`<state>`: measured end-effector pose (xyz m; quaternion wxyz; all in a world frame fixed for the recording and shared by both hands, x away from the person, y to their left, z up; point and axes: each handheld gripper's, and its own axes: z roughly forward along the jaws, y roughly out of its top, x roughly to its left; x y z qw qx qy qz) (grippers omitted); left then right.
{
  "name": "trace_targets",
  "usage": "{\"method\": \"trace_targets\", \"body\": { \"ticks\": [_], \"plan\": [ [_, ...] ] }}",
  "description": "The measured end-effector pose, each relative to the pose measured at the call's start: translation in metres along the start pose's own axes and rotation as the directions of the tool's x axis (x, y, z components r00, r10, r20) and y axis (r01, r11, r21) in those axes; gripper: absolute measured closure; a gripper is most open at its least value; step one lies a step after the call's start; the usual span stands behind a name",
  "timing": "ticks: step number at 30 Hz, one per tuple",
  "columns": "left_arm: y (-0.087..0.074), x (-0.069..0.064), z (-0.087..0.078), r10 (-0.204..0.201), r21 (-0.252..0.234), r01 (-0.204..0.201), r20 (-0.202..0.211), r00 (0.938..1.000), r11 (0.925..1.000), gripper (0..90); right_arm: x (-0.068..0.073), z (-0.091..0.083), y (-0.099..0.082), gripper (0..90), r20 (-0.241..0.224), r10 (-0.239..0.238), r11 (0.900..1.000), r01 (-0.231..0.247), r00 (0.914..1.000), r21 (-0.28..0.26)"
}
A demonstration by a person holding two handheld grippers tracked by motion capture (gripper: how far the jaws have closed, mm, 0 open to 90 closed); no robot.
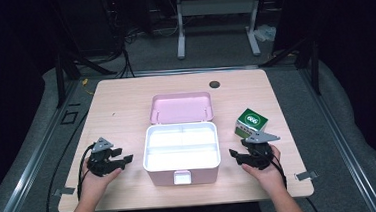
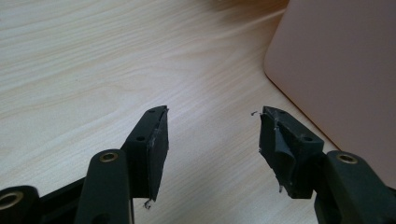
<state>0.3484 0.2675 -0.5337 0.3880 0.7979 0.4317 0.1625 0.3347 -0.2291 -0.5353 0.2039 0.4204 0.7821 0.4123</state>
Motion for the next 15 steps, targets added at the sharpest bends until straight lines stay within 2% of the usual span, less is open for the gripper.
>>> {"method": "trace_targets", "body": {
  "ticks": [15],
  "plan": [
    [0.0030, -0.0050, -0.0012, 0.017, -0.001, -0.017, -0.012, 0.9998, 0.9999, 42.7, 0.0006, -0.0013, 0.0000, 37.0, -0.003, 0.012, 0.9999, -0.012, 0.9999, -0.004]
  ]
}}
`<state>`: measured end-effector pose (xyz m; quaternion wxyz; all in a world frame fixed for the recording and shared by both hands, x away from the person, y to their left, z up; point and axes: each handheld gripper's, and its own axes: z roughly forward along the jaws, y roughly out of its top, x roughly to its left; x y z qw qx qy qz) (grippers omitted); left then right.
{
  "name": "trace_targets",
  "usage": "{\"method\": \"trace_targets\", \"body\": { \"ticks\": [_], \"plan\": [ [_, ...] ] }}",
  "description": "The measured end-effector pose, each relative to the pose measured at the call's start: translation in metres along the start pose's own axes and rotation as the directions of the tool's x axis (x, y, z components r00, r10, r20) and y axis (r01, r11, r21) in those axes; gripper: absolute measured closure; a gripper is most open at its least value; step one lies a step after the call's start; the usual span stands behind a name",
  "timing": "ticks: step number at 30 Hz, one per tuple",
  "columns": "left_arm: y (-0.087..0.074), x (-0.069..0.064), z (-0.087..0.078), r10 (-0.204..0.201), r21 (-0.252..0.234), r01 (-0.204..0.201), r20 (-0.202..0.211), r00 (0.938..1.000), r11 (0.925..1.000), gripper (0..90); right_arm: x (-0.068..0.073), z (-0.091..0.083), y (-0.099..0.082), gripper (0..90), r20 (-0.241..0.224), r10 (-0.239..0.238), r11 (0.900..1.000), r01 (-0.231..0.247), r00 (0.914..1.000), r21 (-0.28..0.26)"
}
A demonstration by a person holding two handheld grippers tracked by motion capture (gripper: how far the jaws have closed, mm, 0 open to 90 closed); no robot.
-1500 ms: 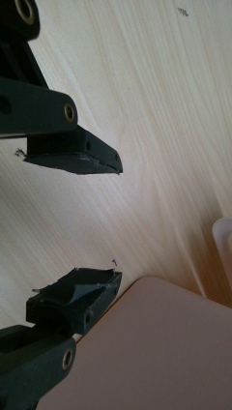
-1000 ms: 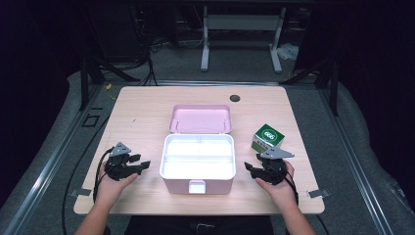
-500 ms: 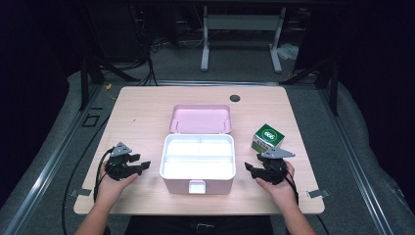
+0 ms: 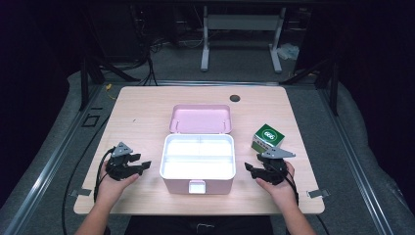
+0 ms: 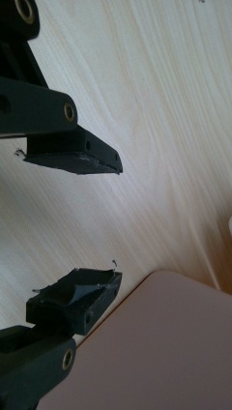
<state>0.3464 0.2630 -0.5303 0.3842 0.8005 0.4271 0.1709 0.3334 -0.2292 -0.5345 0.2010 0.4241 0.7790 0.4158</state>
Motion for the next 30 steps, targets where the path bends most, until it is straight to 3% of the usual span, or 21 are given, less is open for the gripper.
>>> {"method": "trace_targets", "body": {
  "ticks": [3, 13, 22, 30],
  "plan": [
    [0.001, 0.000, 0.000, -0.019, -0.012, 0.019, 0.021, 0.9996, 0.9998, 43.0, 0.000, -0.001, 0.000, 37.0, -0.002, -0.004, 1.0000, 0.004, 1.0000, -0.001],
    [0.011, -0.007, -0.006, -0.001, -0.043, 0.003, 0.044, 0.9990, 0.9991, 44.9, 0.000, -0.002, 0.000, 37.0, 0.001, 0.012, 0.9999, -0.012, 0.9999, -0.008],
    [0.030, -0.011, -0.014, -0.010, -0.074, 0.015, 0.066, 0.9978, 0.9971, 45.4, 0.000, -0.001, 0.000, 37.0, -0.003, 0.013, 0.9999, -0.013, 0.9999, -0.001],
    [0.048, -0.015, -0.018, -0.002, -0.063, 0.008, 0.087, 0.9962, 0.9980, 45.9, 0.001, -0.001, 0.000, 37.0, -0.005, 0.010, 0.9999, -0.010, 0.9999, 0.004]
  ]
}}
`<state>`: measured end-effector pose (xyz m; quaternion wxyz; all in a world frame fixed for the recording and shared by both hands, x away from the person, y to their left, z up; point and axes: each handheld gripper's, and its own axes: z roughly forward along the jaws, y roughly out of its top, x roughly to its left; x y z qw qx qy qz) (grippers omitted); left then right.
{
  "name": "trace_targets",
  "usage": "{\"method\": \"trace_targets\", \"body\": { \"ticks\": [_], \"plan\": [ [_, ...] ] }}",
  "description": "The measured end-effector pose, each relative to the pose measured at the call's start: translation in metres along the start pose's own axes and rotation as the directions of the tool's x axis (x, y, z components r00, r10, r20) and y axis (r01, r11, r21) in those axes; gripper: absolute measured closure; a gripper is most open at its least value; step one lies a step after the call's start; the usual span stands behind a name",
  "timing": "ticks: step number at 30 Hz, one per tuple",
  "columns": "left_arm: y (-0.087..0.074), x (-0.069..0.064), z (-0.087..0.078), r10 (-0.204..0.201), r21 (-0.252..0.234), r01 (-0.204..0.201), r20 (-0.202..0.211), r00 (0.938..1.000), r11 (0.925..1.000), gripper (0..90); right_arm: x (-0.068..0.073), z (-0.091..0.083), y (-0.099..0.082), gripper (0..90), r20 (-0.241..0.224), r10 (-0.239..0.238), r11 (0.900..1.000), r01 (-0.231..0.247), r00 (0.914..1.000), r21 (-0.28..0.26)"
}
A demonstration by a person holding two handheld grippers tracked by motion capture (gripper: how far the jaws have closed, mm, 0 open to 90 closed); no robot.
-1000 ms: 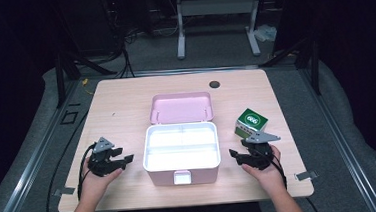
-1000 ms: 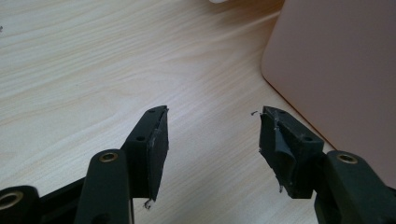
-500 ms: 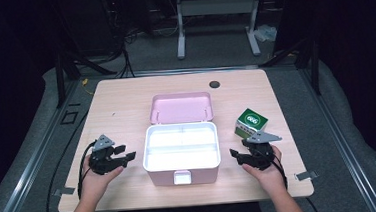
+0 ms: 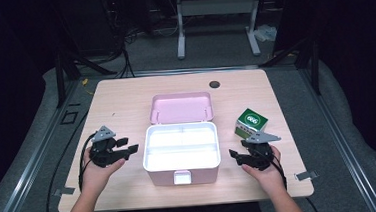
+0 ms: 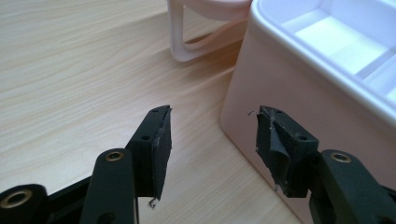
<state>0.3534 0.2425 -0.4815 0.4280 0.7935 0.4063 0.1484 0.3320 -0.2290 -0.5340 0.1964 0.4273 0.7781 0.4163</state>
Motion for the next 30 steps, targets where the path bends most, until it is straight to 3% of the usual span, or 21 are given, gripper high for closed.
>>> {"method": "trace_targets", "body": {
  "ticks": [30],
  "plan": [
    [0.039, -0.020, 0.004, 0.028, -0.023, -0.027, 0.073, 0.9969, 0.9994, 49.3, 0.000, 0.000, 0.000, 37.0, -0.006, 0.005, 1.0000, -0.005, 1.0000, 0.000]
  ]
}}
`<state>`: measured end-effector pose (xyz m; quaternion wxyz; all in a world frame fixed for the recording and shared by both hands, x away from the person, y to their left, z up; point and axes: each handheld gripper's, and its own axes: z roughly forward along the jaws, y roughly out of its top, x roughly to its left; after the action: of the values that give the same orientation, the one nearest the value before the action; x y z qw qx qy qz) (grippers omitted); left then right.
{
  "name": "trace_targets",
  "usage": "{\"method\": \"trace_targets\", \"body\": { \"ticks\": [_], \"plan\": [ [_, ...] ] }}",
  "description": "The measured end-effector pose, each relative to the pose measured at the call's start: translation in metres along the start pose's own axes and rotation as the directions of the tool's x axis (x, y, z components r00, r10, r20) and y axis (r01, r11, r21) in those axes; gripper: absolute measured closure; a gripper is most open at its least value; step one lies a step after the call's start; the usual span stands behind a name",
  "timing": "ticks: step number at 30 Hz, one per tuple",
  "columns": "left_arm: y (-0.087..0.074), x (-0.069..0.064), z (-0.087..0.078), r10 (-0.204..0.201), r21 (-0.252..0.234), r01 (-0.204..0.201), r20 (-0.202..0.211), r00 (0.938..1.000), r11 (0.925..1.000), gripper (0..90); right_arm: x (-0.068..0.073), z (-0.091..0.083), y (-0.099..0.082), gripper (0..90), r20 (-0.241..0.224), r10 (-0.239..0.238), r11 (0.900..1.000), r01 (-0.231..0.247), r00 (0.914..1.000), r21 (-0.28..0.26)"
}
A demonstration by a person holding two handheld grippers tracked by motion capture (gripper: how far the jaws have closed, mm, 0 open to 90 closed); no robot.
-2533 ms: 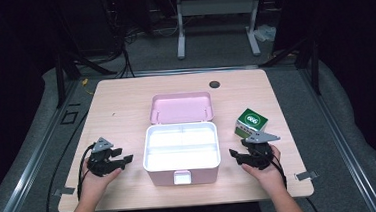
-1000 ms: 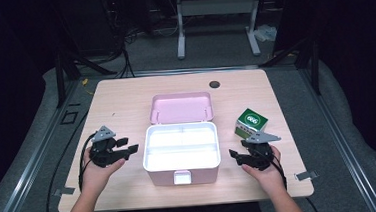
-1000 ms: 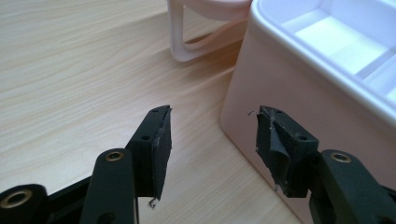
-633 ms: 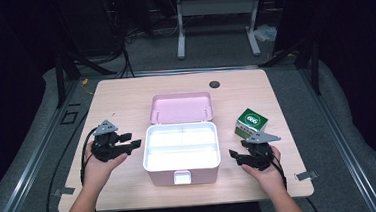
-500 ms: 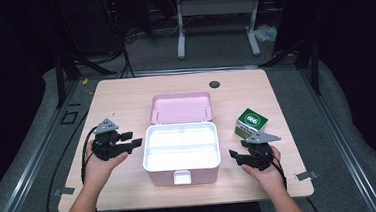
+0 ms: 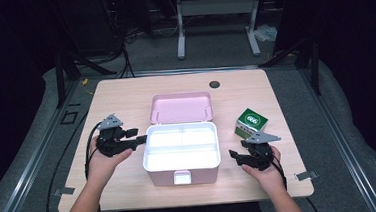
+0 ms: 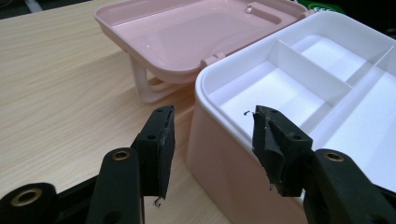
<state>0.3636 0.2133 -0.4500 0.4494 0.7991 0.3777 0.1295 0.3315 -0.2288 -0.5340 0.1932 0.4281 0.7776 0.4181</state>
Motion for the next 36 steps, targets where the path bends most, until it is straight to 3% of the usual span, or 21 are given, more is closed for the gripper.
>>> {"method": "trace_targets", "body": {
  "ticks": [13, 26, 32, 36],
  "plan": [
    [0.015, -0.017, 0.014, 0.020, 0.011, -0.020, 0.024, 0.9995, 0.9997, 50.4, -0.001, 0.000, 0.000, 37.0, -0.002, -0.003, 1.0000, 0.003, 1.0000, 0.000],
    [0.033, -0.032, 0.023, 0.083, 0.033, -0.085, 0.060, 0.9948, 0.9959, 53.5, -0.001, 0.000, 0.000, 37.0, -0.005, -0.001, 1.0000, 0.001, 1.0000, -0.001],
    [0.040, -0.039, 0.027, 0.114, 0.063, -0.120, 0.088, 0.9895, 0.9908, 60.2, -0.001, 0.000, 0.000, 37.0, -0.005, 0.000, 1.0000, 0.000, 1.0000, 0.000],
    [0.043, -0.044, 0.032, 0.145, 0.092, -0.158, 0.128, 0.9811, 0.9831, 64.9, -0.001, -0.001, 0.000, 37.0, -0.006, 0.000, 1.0000, 0.000, 1.0000, 0.000]
  ]
}}
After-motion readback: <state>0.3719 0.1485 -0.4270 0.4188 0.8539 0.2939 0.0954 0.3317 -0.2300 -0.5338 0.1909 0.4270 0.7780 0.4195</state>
